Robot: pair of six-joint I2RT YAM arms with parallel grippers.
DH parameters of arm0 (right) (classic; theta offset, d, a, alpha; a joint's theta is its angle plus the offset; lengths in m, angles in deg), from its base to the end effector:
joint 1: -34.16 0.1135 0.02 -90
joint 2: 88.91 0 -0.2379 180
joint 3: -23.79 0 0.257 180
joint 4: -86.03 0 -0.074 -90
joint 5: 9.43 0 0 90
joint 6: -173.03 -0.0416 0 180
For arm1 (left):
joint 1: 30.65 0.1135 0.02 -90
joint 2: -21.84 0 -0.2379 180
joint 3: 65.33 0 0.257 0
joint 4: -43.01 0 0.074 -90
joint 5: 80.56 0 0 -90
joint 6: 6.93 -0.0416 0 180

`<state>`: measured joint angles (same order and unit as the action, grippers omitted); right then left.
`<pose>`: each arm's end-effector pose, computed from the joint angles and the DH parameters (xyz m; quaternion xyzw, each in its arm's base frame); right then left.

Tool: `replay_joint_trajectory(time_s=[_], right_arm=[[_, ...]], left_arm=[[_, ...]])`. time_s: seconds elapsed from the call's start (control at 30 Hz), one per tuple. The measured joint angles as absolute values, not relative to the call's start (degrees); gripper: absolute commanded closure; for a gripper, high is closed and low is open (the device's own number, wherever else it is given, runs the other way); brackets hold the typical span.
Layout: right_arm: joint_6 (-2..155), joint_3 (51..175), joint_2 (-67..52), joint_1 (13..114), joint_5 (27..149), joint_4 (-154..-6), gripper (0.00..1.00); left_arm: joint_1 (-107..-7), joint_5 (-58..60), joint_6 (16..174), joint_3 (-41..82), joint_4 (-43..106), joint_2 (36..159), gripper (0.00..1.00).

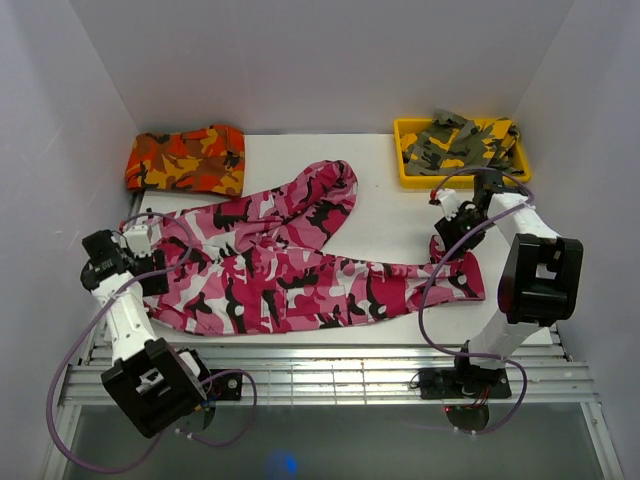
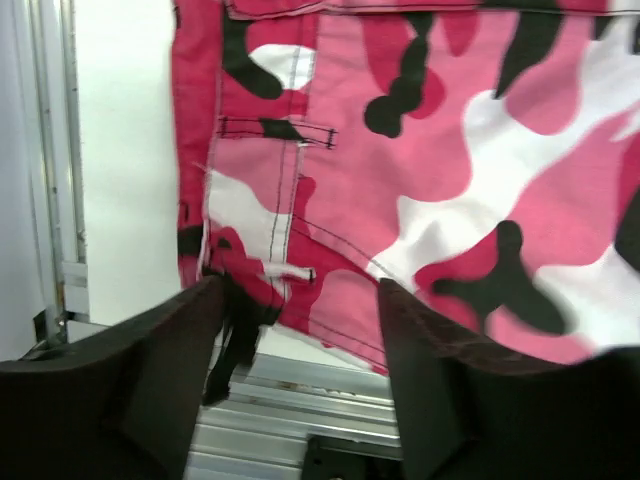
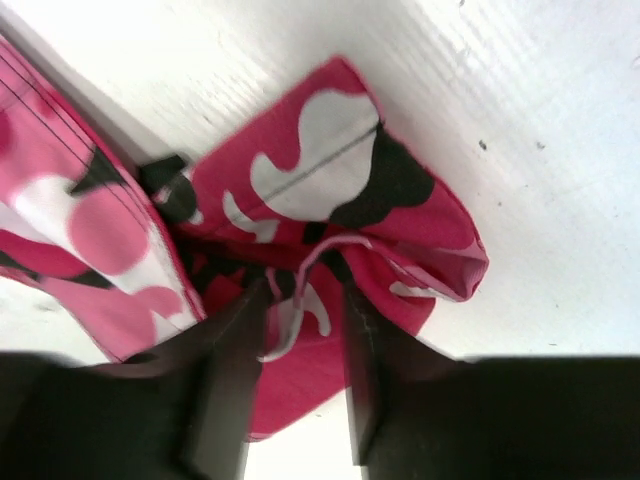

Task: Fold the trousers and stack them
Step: Flatten the trousers out

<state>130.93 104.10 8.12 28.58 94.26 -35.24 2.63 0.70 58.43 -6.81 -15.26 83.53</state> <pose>0.3234 -0.0217 0.1649 -0.3696 0.9130 0.0490 0.1655 0.1864 0.1148 0.2076 -0.0540 0.9650 0.0545 0.2509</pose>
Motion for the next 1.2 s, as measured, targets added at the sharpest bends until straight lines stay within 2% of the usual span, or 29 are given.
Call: replay_joint_trajectory(time_s=[0.1, 0.2, 0.3, 0.4, 0.5, 0.63, 0.7, 0.77, 0.8, 0.87, 0.9, 1.07, 1.2], right_arm=[[129.5, 108.2, 8.3, 29.3, 95.4, -32.4, 0.33], [128.1, 113.7, 8.8, 27.5, 97.9, -29.0, 0.31], [128.2, 119.1, 9.7, 21.7, 100.1, -25.2, 0.34], [129.9, 119.9, 11.1, 15.0, 100.8, -22.6, 0.40], [131.9, 116.6, 13.6, 10.4, 100.4, -21.3, 0.42], [133.4, 110.3, 17.5, 9.9, 100.3, -20.6, 0.44], [133.4, 108.8, 18.8, 10.2, 100.5, -20.6, 0.47], [133.4, 108.7, 19.7, 10.5, 101.1, -20.7, 0.55], [133.2, 108.7, 19.9, 10.6, 101.6, -21.0, 0.71], [133.3, 108.7, 20.2, 10.6, 102.4, -21.4, 0.90], [133.1, 108.8, 20.3, 10.6, 102.8, -21.5, 0.92], [132.9, 112.0, 19.7, 10.6, 105.0, -18.9, 0.92], [132.9, 120.7, 15.2, 11.5, 107.7, -12.8, 0.92]], left_arm=[[3.4, -4.1, 57.9, -3.8, -19.2, 82.9, 0.20], [2.6, -10.2, 57.1, 5.8, -22.3, 85.9, 0.20], [0.4, -13.4, 55.8, 12.2, -20.9, 91.4, 0.21], [-1.8, -14.0, 54.9, 11.4, -19.3, 95.6, 0.21], [-3.0, -14.0, 54.9, 10.4, -19.4, 99.5, 0.21], [-3.1, -14.2, 55.3, 10.4, -18.8, 102.9, 0.21], [-3.1, -14.4, 55.5, 10.4, -18.5, 103.1, 0.21], [-3.1, -14.7, 55.7, 10.4, -18.1, 102.8, 0.21], [-3.1, -14.8, 55.7, 10.4, -18.0, 102.7, 0.21], [-3.1, -15.1, 55.7, 10.2, -17.6, 102.4, 0.21], [-3.1, -15.1, 55.8, 9.9, -17.1, 102.1, 0.21], [-3.1, -15.4, 56.0, 8.1, -15.6, 101.2, 0.21], [-3.1, -15.3, 56.1, 6.4, -14.4, 100.9, 0.21]])
